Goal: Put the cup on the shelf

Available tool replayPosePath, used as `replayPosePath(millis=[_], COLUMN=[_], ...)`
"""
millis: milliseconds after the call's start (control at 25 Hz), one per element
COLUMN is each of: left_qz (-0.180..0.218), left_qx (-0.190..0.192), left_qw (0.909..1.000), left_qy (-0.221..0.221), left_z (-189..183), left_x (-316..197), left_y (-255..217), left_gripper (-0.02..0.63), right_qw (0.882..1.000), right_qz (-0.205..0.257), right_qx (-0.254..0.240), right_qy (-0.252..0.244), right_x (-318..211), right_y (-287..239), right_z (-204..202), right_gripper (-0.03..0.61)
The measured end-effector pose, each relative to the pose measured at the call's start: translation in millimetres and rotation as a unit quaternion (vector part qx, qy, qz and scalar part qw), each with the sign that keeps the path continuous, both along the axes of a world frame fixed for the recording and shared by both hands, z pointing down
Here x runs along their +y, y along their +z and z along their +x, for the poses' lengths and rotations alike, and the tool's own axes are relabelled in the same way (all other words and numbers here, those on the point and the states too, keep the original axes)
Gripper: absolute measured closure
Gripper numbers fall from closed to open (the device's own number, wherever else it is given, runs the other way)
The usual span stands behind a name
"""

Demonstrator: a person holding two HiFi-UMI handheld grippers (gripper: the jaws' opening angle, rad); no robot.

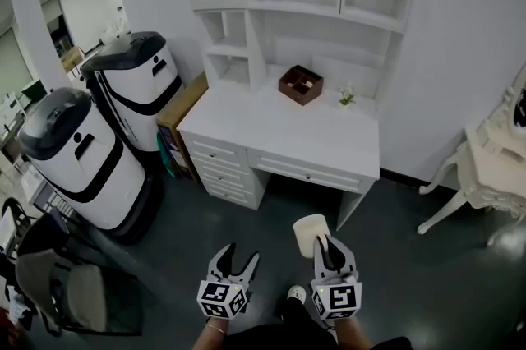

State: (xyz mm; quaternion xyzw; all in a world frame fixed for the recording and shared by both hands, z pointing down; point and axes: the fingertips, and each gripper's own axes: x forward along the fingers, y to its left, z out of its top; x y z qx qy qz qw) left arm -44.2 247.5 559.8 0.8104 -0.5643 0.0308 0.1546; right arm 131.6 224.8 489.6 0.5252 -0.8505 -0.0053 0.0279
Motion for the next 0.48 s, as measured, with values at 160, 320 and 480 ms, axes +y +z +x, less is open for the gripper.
replayPosePath(millis=[160,320,480], left_qz=[-0.002,0.0,0.002], left_qx=[0.002,0.008,0.016], left_qw=[0.9999,0.9995,0.9991], left_qy=[-0.013,-0.031,-0.039], left_z=[16,36,57], left_x=[-41,-77,-109], left_y=[-1,0,0], left_gripper=[0.349,0.35,0.35], right_qw=[1.0,0.999,0.999], right_qz=[0.004,0.007,0.012], right_qx=[0.005,0.005,0.006], right_qy=[-0.02,-0.04,-0.048], right_x=[-44,-82,-115], right_y=[-4,-4,0], right_z=[10,25,43], right_gripper=[0.526,0.526,0.528])
